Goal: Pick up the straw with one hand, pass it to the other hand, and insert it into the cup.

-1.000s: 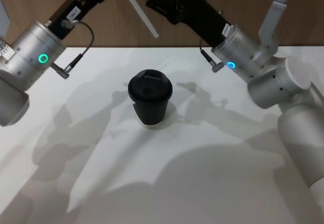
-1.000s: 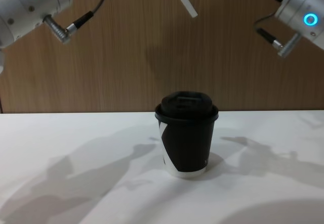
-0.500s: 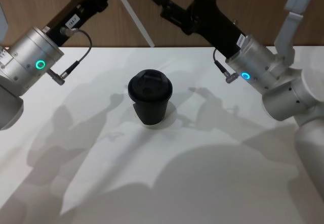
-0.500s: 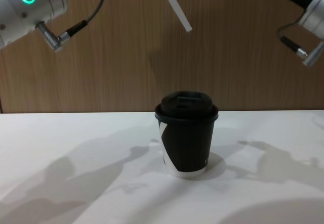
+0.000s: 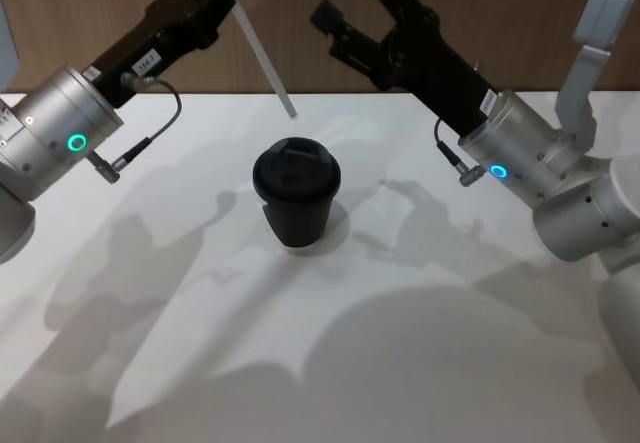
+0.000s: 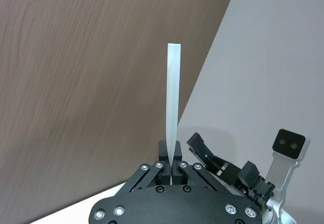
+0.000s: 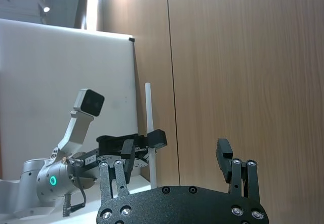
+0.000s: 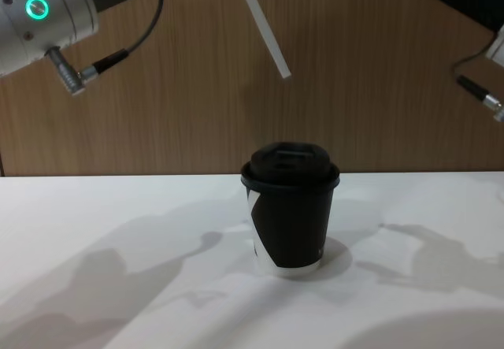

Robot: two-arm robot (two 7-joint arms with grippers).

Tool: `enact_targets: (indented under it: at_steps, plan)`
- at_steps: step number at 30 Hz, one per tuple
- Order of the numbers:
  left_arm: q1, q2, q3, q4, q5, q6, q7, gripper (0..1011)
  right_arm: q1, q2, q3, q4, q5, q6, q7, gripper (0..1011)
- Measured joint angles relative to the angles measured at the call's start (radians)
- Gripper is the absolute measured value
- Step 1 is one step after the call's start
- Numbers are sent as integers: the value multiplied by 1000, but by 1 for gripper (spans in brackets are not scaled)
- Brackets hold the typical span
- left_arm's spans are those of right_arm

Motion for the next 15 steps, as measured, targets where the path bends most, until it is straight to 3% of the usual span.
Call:
enact_targets:
  at_steps: [15]
  plan:
    - [-1, 36, 26, -18, 68, 0, 11, 18, -22, 14, 1, -23, -1, 7, -17, 1001]
